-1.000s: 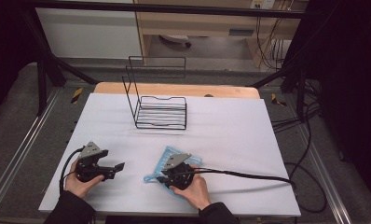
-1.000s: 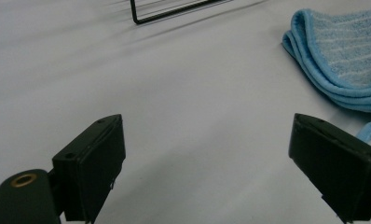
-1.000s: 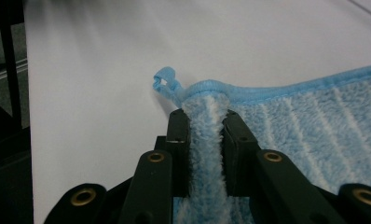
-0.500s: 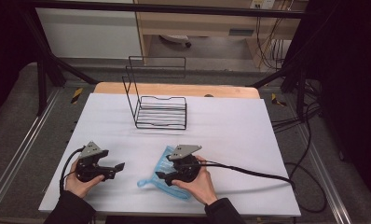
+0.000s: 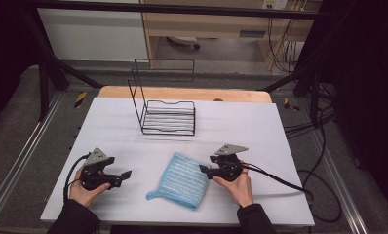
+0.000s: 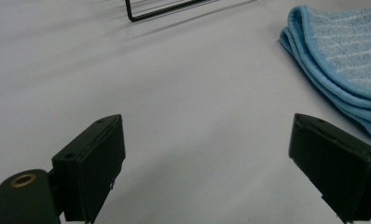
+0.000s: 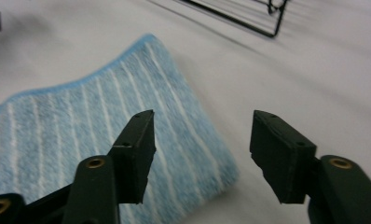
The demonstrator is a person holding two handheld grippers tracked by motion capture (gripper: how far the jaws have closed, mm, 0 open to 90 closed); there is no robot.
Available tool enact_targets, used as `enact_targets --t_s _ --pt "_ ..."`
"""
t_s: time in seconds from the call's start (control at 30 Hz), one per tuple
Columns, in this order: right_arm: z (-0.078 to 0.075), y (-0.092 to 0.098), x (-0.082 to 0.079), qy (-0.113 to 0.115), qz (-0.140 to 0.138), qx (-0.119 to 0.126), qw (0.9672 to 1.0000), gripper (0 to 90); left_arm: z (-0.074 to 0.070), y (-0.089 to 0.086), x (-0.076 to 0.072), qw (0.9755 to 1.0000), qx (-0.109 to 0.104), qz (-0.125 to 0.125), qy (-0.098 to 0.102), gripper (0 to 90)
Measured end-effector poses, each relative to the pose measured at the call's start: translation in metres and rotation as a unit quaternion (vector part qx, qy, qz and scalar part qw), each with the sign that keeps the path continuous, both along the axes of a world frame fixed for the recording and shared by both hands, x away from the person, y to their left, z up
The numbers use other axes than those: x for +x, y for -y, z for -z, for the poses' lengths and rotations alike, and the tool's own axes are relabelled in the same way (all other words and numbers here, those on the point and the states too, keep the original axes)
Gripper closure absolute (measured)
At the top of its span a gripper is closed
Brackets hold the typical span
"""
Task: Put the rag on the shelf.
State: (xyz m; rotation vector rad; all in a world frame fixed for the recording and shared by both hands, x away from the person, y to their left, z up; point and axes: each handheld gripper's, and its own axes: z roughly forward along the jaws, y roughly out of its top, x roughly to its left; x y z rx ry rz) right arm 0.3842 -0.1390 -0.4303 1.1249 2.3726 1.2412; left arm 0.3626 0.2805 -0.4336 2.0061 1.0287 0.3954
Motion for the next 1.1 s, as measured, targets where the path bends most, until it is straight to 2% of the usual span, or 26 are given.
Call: enact_targets --t_s 0.03,0.07,0.13,0.37,0.43,0.47,0.5,0.53,0.57,0.73,0.87,1.1 --pt "0.0 0.0 0.0 0.0 0.0 0.0 1.0 44.8 0.0 0.0 0.0 1.0 0.0 0.0 0.0 10.6" --pt "0.008 0.006 0.0 -0.012 0.014 0.001 0.9998 48.4 0.0 0.0 0.0 1.0 0.0 0.0 0.0 10.6" --pt "0.013 0.008 0.0 -0.024 0.02 -0.003 0.9995 51.4 0.0 0.001 0.0 1.0 -0.001 0.001 0.0 10.6" --pt "0.022 0.005 0.003 -0.051 0.025 -0.001 0.9984 63.1 0.0 0.001 -0.001 1.0 0.001 0.004 0.0 10.6" --pt "0.023 0.004 0.003 -0.069 0.026 0.008 0.9973 70.0 0.001 0.001 -0.001 1.0 0.001 0.005 -0.001 10.8" --pt "0.023 0.004 0.003 -0.069 0.026 0.008 0.9973 70.0 0.001 0.001 0.0 1.0 0.002 0.005 -0.001 10.9" --pt "0.023 0.003 0.004 -0.08 0.031 0.014 0.9962 73.7 0.002 0.002 0.0 1.0 0.001 0.003 -0.002 10.9" --pt "0.023 0.003 0.004 -0.08 0.031 0.014 0.9962 73.7 0.002 0.002 0.0 1.0 0.0 0.004 -0.002 10.9" --pt "0.023 0.003 0.004 -0.085 0.033 0.02 0.9956 77.3 0.002 0.002 0.0 1.0 0.0 0.004 -0.002 11.0" --pt "0.021 0.003 0.005 -0.078 0.03 0.026 0.9961 80.5 0.002 0.003 0.0 1.0 0.003 0.007 -0.003 10.9" --pt "0.016 0.0 0.009 -0.055 0.031 0.02 0.9978 81.4 0.002 0.002 0.0 1.0 0.002 0.006 -0.003 10.9" --pt "0.011 -0.007 0.018 -0.031 0.029 0.011 0.999 81.5 0.002 0.003 0.0 1.0 0.003 0.005 -0.003 10.9"
